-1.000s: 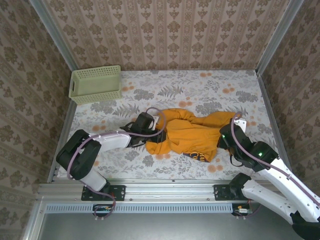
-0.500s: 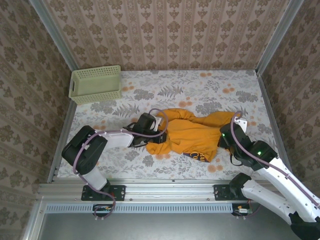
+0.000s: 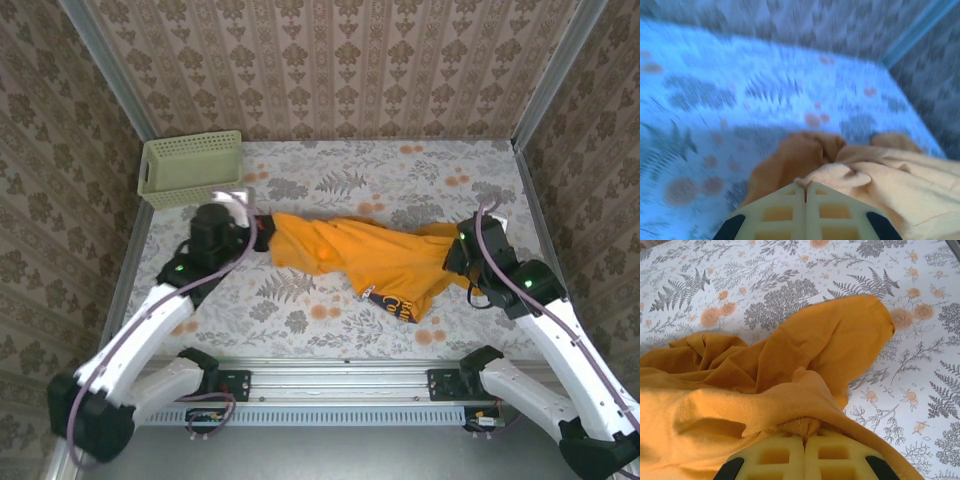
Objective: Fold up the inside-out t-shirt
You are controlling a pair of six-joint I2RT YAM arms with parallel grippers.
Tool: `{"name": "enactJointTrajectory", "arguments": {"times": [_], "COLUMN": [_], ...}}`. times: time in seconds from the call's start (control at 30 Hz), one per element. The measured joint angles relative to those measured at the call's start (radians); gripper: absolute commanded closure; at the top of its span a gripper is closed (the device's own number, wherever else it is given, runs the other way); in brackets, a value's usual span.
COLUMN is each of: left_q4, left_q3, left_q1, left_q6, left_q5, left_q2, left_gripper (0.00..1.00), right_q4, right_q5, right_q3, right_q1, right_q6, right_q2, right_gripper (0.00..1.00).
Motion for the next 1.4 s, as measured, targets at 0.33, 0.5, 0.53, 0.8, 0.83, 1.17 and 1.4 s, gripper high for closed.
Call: {"name": "enactJointTrajectory", "arguments": {"times": [0.33, 0.5, 0.53, 0.8, 0.83, 1.17, 1.4], "left_q4": [-0.218, -0.410, -0.433, -0.343, -0.330, -0.323, -0.343], "left_q3": [0.130, 0.206, 0.245, 0.514, 0.516, 0.528, 0.640], "left_q1": [0.211, 0.326, 0.340, 0.351, 0.348, 0.327, 0.322], "left_q6": [-0.015, -0.016, -0.016, -0.029, -0.037, -0.055, -0.035], "left_q5": [-0.068, -0.099, -0.102, -0.007, 0.008, 0.079, 0.039], "left_q2": [0.084, 0.089, 0.064, -0.174, -0.192, -0.119, 0.309], "left_gripper": [1.00, 1.00, 1.00, 1.00, 1.00, 1.00, 1.00], "right_q4": [0.131, 0.082, 0.072, 0.000, -0.014, -0.116, -0.101], "right_q5": [-0.178, -0.214, -0.216, -0.303, -0.304, -0.215, -0.123], "right_q3": [0.069, 0.221, 0.269, 0.663, 0.695, 0.875, 0.992], "right_q1": [-0.072, -0.114, -0.124, -0.139, -0.139, -0.139, -0.182], "right_q6": [-0.099, -0.164, -0.176, -0.233, -0.237, -0.289, -0.316], "right_q2": [0.351, 0.367, 0.344, 0.116, 0.101, 0.153, 0.492], "right_gripper": [1.00, 1.00, 1.00, 1.00, 1.00, 1.00, 1.00]}}
